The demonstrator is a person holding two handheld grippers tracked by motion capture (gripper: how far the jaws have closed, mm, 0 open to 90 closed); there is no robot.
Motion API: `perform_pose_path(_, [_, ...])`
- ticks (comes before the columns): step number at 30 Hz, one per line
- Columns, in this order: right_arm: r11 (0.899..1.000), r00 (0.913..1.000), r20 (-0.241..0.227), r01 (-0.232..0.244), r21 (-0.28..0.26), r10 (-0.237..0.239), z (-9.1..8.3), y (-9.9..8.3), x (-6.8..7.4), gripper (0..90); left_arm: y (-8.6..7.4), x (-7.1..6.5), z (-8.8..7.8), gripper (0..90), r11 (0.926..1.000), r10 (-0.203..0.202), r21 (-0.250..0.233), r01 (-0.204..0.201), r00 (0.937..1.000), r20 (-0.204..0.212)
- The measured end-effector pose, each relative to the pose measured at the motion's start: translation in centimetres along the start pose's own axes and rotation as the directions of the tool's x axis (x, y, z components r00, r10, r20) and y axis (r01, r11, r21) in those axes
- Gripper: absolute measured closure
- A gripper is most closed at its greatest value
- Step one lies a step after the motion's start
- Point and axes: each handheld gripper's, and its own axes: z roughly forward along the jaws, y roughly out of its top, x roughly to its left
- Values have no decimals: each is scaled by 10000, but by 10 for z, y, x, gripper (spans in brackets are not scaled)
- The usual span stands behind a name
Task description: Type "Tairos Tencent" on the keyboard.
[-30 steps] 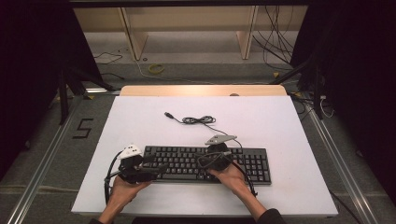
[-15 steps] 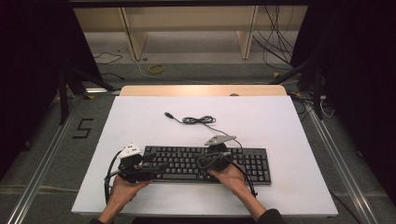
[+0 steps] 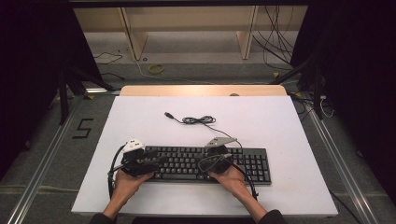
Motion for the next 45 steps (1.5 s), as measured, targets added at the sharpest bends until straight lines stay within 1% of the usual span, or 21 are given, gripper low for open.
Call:
perform_pose_path(4, [9999,10000,-13,-5,-109,5,-4,-3,0,900,1,2,5,532,9998,-65,166,66,10000,-29])
perform_pose_path(5, [9999,10000,-13,-5,-109,5,-4,-3,0,900,1,3,6,532,9998,-3,217,3,10000,-19])
perform_pose_path(7, [9999,10000,-22,-51,-146,50,-6,-5,0,900,2,3,9,569,9995,18,327,-15,10000,-83])
perform_pose_path(8, [9998,10000,-26,-83,-157,82,-7,-6,-1,900,3,5,11,631,9987,30,518,-26,10000,-79])
perform_pose_path(9, [9998,10000,-26,-83,-157,82,-7,-6,-1,900,3,5,11,659,9987,30,518,-26,10000,-79])
perform_pose_path(10, [9998,10000,-33,-84,-158,84,-8,-7,-1,900,4,5,13,659,9982,71,601,-67,10000,-63])
perform_pose_path(11, [9998,9999,-45,-134,-152,133,-9,-8,-1,900,4,5,15,734,9975,135,699,-129,9999,-83])
perform_pose_path(12, [9998,9999,-45,-134,-152,133,-9,-8,-1,900,4,4,17,734,9971,130,756,-123,9999,-84])
perform_pose_path(13, [9998,10000,-62,-72,-186,71,-10,-9,0,900,5,4,18,799,9959,221,875,-210,9997,-114])
perform_pose_path(14, [9998,10000,-62,-72,-186,71,-10,-9,0,900,6,4,21,799,9947,273,997,-258,9995,-139])
perform_pose_path(16, [9998,9999,-121,-57,-213,55,-10,-9,2,900,6,3,25,879,9922,331,1207,-309,9993,-159])
perform_pose_path(20, [9997,9999,-156,-17,-234,14,-11,-9,3,900,6,2,29,888,9877,475,1505,-433,9986,-241])
perform_pose_path(26, [9996,9998,-194,-58,-266,53,-12,-9,4,900,5,4,34,889,9845,395,1726,-316,9983,-423])
perform_pose_path(30, [9996,9998,-199,-20,-278,15,-12,-9,5,900,3,5,38,889,9789,546,2000,-428,9971,-537])
perform_pose_path(31, [9996,9998,-216,0,-296,-7,-13,-9,5,900,3,5,40,890,9782,486,2047,-364,9973,-552])
perform_pose_path(33, [9995,9997,-224,-17,-301,10,-13,-9,5,900,2,6,40,890,9768,530,2104,-403,9971,-552])
perform_pose_path(37, [9996,9998,-215,-13,-291,7,-13,-9,5,900,1,5,41,892,9761,609,2122,-466,9963,-614])
perform_pose_path(39, [9995,9998,-221,15,-307,-22,-13,-9,5,900,1,3,41,892,9757,766,2107,-603,9946,-700])
perform_pose_path(40, [9995,9998,-221,10,-308,-17,-14,-9,5,900,1,3,41,892,9761,684,2108,-523,9952,-698])
perform_pose_path(43, [9995,9998,-204,-2,-328,-5,-14,-9,5,900,2,3,40,890,9756,664,2137,-502,9954,-690])
perform_pose_path(45, [9993,9998,-185,-3,-375,-4,-14,-8,5,900,2,3,39,888,9771,671,2069,-504,9949,-749])
